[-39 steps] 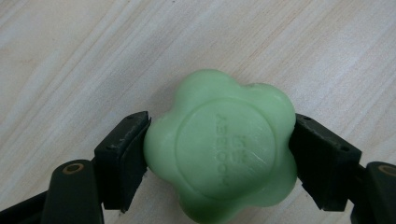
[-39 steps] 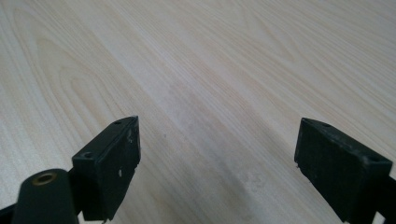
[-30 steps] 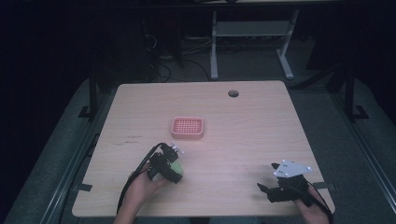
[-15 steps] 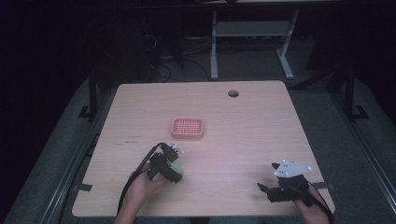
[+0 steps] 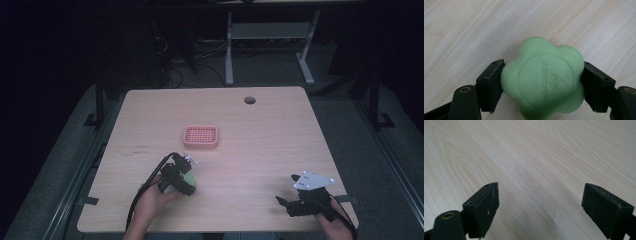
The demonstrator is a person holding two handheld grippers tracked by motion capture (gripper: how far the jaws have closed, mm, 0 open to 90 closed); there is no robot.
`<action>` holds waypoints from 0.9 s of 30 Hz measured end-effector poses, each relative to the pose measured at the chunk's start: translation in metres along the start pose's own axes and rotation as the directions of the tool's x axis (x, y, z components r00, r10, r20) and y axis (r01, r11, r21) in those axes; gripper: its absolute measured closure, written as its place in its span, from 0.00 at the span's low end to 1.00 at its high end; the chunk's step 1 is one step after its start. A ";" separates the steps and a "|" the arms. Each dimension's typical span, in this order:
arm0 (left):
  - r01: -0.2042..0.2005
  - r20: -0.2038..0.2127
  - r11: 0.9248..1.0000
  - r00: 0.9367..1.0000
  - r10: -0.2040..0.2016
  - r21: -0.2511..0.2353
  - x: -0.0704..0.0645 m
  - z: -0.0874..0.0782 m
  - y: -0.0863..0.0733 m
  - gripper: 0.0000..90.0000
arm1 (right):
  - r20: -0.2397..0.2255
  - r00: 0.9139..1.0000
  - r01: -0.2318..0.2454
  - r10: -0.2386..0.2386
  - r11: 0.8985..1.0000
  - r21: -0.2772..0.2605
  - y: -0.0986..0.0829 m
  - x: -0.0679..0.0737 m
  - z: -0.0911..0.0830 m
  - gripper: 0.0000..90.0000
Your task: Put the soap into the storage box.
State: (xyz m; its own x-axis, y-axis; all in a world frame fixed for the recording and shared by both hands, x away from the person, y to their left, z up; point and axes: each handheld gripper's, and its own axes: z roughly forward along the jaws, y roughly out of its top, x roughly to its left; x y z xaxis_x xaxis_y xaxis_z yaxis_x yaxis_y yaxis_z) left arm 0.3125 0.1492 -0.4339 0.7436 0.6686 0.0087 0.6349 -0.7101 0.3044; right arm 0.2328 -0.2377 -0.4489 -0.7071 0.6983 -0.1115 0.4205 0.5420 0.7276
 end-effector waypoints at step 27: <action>-0.039 0.060 0.998 0.997 0.043 -0.055 0.006 -0.024 0.029 0.29 | 0.009 1.000 -0.018 0.018 1.000 0.002 -0.003 -0.006 0.000 0.15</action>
State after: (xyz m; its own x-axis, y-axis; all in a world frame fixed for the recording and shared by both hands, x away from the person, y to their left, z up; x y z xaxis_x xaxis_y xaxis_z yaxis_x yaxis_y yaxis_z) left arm 0.3299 0.1378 -0.4021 0.7814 0.6230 -0.0359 0.5926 -0.7227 0.3558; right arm 0.2353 -0.2433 -0.4504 -0.6945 0.7119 -0.1043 0.4340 0.5302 0.7284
